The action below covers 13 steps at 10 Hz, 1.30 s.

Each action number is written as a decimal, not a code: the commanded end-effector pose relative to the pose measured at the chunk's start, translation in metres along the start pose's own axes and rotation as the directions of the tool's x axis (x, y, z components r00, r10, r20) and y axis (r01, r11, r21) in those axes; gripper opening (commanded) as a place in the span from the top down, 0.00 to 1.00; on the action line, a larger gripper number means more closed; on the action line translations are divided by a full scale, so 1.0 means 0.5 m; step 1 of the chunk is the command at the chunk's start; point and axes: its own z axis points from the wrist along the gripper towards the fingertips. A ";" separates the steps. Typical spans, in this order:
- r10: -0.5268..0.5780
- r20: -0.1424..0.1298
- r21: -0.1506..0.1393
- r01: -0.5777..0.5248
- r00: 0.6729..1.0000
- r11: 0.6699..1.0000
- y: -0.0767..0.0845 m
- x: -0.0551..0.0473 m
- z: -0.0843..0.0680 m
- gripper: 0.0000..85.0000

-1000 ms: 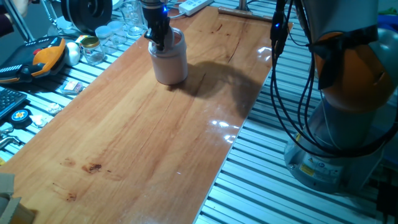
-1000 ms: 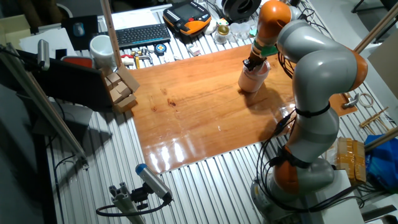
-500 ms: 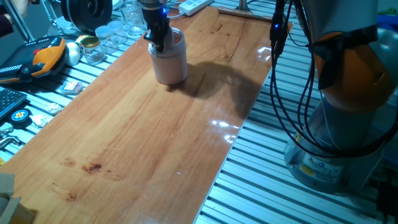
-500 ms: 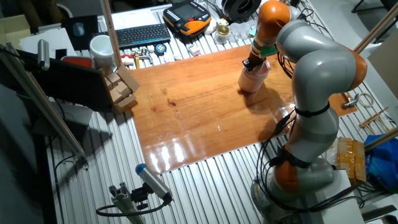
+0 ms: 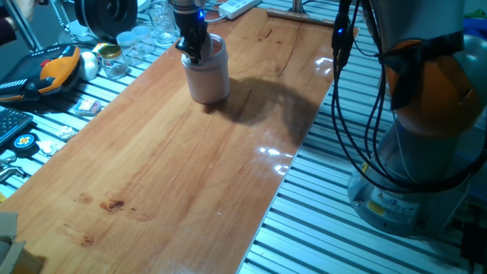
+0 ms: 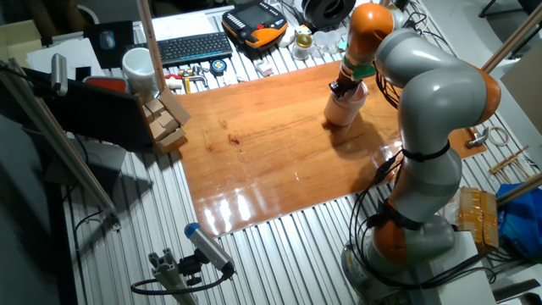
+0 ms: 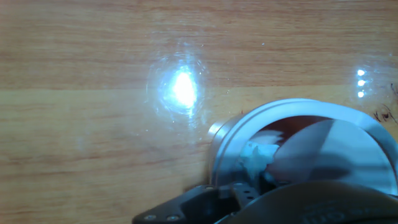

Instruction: Put the garbage in the trash can

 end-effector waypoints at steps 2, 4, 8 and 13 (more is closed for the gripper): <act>0.002 0.003 0.002 -0.002 1.000 1.000 0.000 0.000 0.000 0.40; 0.000 0.003 0.002 0.000 1.000 1.000 0.000 0.000 -0.001 0.40; -0.027 -0.016 -0.011 0.026 1.000 1.000 0.001 -0.004 -0.016 1.00; -0.029 -0.029 0.013 0.030 0.999 0.999 0.021 -0.012 -0.069 1.00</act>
